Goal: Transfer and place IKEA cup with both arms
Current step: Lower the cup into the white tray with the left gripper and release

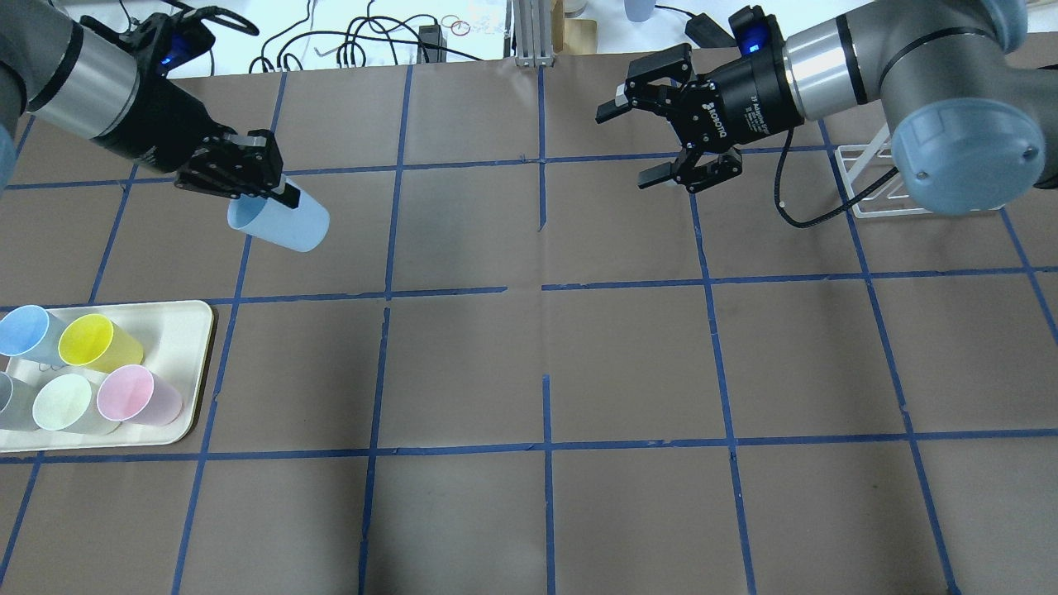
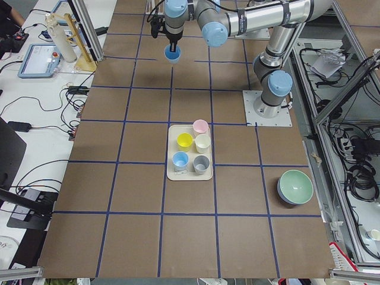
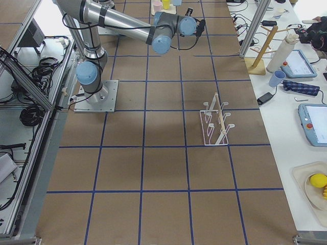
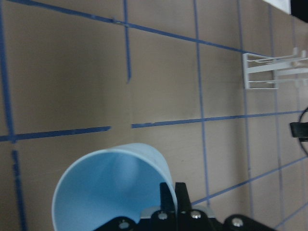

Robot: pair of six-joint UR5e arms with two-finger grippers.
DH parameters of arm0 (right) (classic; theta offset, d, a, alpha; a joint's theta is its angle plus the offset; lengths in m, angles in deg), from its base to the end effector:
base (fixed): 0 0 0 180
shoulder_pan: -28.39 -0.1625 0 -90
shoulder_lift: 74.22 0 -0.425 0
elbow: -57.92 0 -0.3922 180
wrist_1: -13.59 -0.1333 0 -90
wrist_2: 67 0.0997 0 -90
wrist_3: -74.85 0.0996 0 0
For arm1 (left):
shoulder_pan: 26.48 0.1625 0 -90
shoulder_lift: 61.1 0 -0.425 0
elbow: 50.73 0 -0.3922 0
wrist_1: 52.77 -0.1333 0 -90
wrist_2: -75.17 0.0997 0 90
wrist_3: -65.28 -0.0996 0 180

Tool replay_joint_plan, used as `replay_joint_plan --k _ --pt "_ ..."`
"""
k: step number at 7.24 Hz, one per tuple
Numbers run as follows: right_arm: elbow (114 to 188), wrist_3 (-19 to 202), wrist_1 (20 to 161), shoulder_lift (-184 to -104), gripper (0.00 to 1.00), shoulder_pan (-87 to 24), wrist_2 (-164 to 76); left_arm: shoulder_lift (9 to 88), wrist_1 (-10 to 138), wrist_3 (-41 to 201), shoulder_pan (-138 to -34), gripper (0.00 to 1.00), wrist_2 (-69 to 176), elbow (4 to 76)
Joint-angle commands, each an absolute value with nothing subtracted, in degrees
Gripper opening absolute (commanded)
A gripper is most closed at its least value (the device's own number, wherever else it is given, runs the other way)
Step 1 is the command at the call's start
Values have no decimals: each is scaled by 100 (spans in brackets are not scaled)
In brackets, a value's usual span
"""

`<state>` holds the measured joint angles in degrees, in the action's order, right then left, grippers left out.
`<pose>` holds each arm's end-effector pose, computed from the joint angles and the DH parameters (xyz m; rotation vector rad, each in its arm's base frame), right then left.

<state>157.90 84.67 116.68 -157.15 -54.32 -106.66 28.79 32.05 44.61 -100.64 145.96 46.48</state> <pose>0.1420 -0.5448 0.3990 0.3730 2.2321 0.1017 -0.0274 -0.5118 0.4417 -0.1105 -2.8088 0.1043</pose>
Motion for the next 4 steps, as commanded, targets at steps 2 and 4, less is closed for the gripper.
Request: replay_joint_plan --k 2,4 --pt "15539 8794 11669 -15727 100 -5764 -13827 2960 2263 3769 -9304 0 16090 5477" --pt "15548 8812 11538 -16032 100 -5774 -14940 2986 102 3304 -8794 0 16253 6638"
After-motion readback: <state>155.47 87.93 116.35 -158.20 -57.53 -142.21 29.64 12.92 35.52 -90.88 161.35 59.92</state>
